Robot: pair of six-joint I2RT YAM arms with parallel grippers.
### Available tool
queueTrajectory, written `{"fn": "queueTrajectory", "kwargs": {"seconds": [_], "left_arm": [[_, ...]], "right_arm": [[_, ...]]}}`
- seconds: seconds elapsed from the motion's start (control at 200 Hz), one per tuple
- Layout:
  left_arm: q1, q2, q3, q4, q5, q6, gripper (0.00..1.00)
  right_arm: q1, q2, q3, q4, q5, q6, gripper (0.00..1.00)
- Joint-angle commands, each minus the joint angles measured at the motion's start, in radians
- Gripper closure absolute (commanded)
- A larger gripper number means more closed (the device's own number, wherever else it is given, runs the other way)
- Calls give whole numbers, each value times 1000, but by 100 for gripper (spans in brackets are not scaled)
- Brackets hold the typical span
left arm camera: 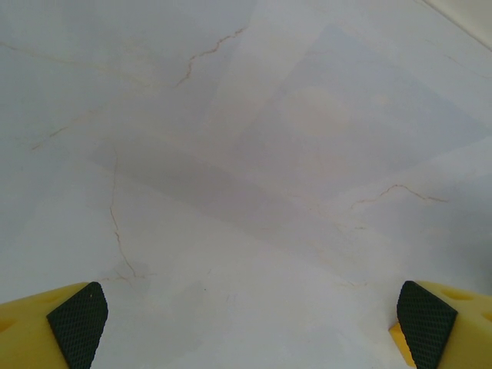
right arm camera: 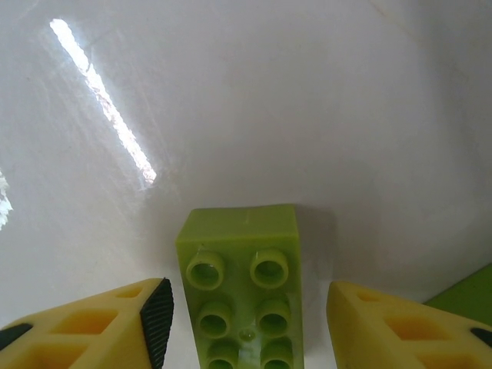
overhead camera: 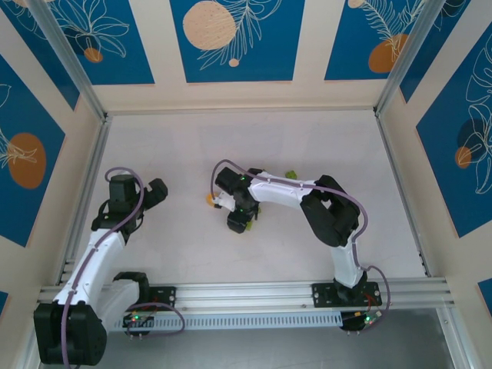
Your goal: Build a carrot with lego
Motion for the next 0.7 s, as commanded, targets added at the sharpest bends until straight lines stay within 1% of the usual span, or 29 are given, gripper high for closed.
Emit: {"fn": "queueTrajectory", "kwargs": {"seconds": [0.0, 0.09, 0.33, 0.39, 0.455, 0.555, 0.695], "left_arm": [[2, -16, -11, 8, 16, -5, 1], [2, -16, -10, 8, 18, -3, 1], [2, -16, -10, 8, 20, -2, 1], [2, -16, -9, 8, 19, -3, 1], [2, -18, -11, 7, 20, -3, 1], [2, -19, -11, 6, 20, -3, 1], [2, -23, -12, 3, 17, -3, 1]], "right_arm": [[-5, -1, -10, -28, -6, -24, 46], [-8, -11, -20, -26, -12, -27, 48], [-12, -23, -36, -29, -20, -40, 49], [-15, -23, -37, -30, -20, -39, 52], [-15, -25, -36, -26, -18, -36, 59], [-14, -32, -35, -18, -18, -21, 65], [-13, -59, 21, -35, -21, 76, 71]]}}
